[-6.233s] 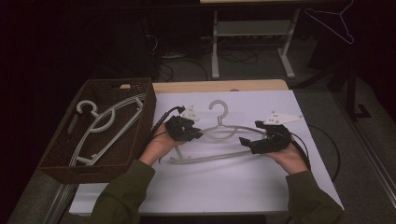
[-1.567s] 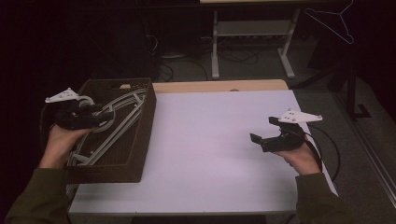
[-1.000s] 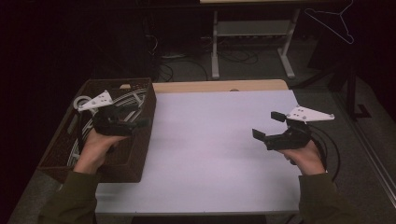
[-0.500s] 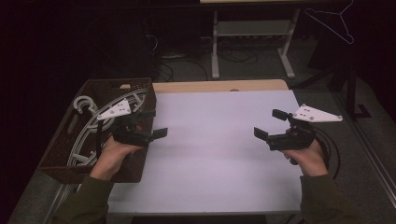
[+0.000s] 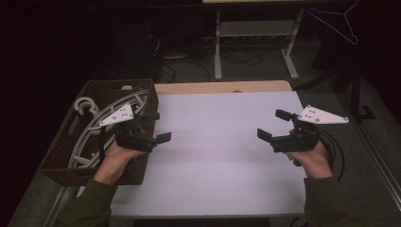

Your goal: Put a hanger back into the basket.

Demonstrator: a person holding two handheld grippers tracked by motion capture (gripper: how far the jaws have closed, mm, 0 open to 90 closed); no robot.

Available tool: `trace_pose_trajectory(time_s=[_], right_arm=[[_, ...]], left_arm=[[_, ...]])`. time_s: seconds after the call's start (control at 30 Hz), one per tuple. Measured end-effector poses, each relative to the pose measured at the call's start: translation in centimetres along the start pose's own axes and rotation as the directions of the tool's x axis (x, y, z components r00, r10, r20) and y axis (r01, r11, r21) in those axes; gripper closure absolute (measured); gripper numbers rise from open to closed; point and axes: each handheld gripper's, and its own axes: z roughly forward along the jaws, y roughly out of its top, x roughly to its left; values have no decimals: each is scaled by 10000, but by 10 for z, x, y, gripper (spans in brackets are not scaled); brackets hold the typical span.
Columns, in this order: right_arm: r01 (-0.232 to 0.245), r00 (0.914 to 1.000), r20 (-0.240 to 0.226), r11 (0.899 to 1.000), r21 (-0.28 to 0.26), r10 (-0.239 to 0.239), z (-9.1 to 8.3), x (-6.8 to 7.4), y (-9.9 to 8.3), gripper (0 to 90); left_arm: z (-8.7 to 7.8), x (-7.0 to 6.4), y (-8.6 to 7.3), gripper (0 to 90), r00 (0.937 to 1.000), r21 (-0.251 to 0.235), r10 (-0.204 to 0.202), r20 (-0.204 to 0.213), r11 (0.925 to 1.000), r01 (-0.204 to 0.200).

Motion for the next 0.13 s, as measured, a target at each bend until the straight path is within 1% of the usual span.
trace_pose_trajectory(time_s=[0.13], right_arm=[[13, 10000, -5, 10000, -28, -13, 0, 1, 1, 1]], left_arm=[[0, 0, 0, 45, 10000, -10, -9, 9, 10000, 9]])
